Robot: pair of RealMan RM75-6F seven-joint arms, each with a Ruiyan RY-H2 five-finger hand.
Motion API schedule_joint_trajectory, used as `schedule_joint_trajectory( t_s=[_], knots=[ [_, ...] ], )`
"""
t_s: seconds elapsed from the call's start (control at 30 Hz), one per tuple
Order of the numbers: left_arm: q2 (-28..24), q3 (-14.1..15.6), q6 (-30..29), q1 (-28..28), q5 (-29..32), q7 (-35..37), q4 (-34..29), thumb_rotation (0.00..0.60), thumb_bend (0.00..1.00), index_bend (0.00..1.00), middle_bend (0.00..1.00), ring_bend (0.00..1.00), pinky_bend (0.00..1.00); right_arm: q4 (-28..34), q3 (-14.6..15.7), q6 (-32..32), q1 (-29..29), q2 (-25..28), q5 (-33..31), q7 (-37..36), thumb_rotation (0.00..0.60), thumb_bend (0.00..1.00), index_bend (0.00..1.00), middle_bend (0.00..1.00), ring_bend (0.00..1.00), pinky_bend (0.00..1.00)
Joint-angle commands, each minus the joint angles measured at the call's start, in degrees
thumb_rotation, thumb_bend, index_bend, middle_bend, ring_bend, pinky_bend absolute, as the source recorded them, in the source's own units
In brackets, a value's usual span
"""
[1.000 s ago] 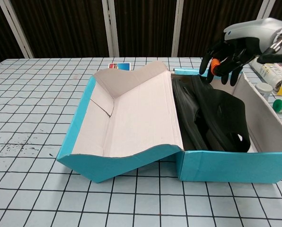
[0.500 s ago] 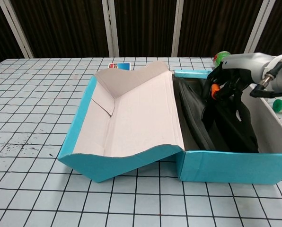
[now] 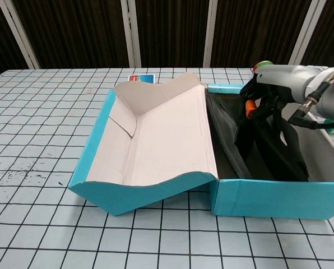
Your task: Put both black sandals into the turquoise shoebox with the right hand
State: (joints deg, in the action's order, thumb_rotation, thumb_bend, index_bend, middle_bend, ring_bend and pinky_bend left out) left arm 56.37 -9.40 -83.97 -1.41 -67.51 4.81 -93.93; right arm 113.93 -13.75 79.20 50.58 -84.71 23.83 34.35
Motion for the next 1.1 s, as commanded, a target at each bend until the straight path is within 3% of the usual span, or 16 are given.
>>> schedule_joint_trajectory(
  t_s=[0.03,0.1,0.23,0.4,0.5,0.6,0.67,0.8,0.93,1.1],
  knots=[
    [-0.06,0.05,-0.03,-0.03,-0.15,0.13,-0.01,0.600,0.37,0.11,0.02,0.00,0.09,3.68,-2.13,0.48,-0.53,1.66,0.47,-0.61,0.600,0.75,0.45,0.42,0.44,0.60],
    [-0.13,0.08,-0.27,-0.14,-0.35,0.28,-0.06,0.600,0.37,0.11,0.02,0.00,0.09,6.10,-3.49,0.13,-1.06,3.31,0.77,-1.67,0.600,0.68,0.39,0.35,0.38,0.56],
    [-0.24,0.17,-0.61,-0.33,-0.73,0.61,-0.02,0.600,0.37,0.10,0.02,0.00,0.09,12.06,-6.16,-1.58,-2.92,8.60,0.72,-4.73,0.600,0.46,0.26,0.20,0.26,0.43],
    [-0.21,0.29,-0.68,-0.33,-1.19,0.92,0.11,0.600,0.37,0.10,0.02,0.00,0.09,20.39,-7.84,-2.40,-8.76,17.73,4.14,-11.45,0.600,0.40,0.24,0.17,0.22,0.38],
    [-0.27,0.39,-0.86,-0.40,-1.63,1.24,0.04,0.600,0.37,0.09,0.02,0.00,0.09,21.06,-2.78,-0.63,-14.22,22.71,13.07,-11.80,0.600,0.32,0.24,0.17,0.20,0.33],
    [-0.30,0.38,-1.57,-0.67,-2.11,1.67,0.04,0.600,0.37,0.09,0.02,0.00,0.09,21.06,5.75,3.94,-20.56,26.32,24.28,-8.35,0.600,0.20,0.24,0.17,0.19,0.29],
    [-0.26,0.36,-2.14,-0.87,-2.39,1.84,0.05,0.600,0.37,0.09,0.02,0.00,0.09,19.67,10.53,7.41,-24.87,26.66,31.21,-7.75,0.600,0.19,0.24,0.17,0.19,0.27],
    [0.04,0.49,-3.05,-1.07,-3.16,1.58,0.14,0.600,0.37,0.09,0.02,0.00,0.09,12.77,17.29,11.86,-31.87,24.56,44.30,-10.69,0.600,0.19,0.24,0.17,0.18,0.25],
    [0.41,0.63,-3.47,-0.94,-3.93,0.96,0.34,0.600,0.37,0.09,0.02,0.00,0.09,4.86,20.43,15.53,-36.51,21.74,52.33,-11.67,0.600,0.19,0.24,0.17,0.17,0.24],
    [0.67,0.68,-3.49,-0.75,-4.20,0.40,0.52,0.600,0.37,0.09,0.02,0.00,0.09,-2.47,20.65,18.64,-39.78,19.06,57.04,-12.12,0.600,0.19,0.24,0.17,0.17,0.23]
  ],
)
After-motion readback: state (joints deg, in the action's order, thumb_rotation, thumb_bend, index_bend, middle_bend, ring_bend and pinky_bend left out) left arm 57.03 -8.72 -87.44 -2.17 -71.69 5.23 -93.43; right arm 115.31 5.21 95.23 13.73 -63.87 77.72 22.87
